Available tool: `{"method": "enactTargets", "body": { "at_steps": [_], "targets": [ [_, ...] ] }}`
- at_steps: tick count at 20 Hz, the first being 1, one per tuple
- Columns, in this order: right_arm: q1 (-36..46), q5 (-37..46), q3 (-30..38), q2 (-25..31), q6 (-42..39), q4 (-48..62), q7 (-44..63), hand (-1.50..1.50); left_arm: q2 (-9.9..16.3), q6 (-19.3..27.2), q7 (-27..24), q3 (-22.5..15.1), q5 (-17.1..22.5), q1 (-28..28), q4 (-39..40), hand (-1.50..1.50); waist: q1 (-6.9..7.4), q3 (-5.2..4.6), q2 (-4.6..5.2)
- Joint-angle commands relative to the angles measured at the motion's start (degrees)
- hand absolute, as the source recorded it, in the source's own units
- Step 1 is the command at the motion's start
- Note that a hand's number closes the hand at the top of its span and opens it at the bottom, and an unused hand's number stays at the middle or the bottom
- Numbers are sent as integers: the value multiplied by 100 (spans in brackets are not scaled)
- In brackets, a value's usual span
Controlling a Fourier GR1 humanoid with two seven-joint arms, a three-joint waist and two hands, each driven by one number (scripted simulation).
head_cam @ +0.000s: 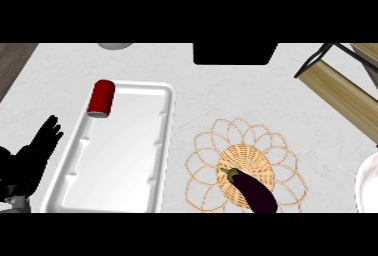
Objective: Pick the sweet potato from the placemat and place it in the tiered shelf
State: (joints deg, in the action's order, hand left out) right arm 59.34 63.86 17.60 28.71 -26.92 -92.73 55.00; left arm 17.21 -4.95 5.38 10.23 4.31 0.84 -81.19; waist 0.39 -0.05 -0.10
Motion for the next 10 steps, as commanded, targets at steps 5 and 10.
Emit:
{"method": "enactTargets", "body": {
  "at_steps": [5, 10],
  "targets": [
    [240, 375, 195, 670, 219, 1264, -115, 150, -271, 183, -13, -222, -248, 425, -527, 0, 51, 5, 11],
    [17, 323, 395, 991, 732, 2079, -755, 150, 25, -64, -70, 180, -4, -273, 274, 0, 9, 2, 35]
  ]
}}
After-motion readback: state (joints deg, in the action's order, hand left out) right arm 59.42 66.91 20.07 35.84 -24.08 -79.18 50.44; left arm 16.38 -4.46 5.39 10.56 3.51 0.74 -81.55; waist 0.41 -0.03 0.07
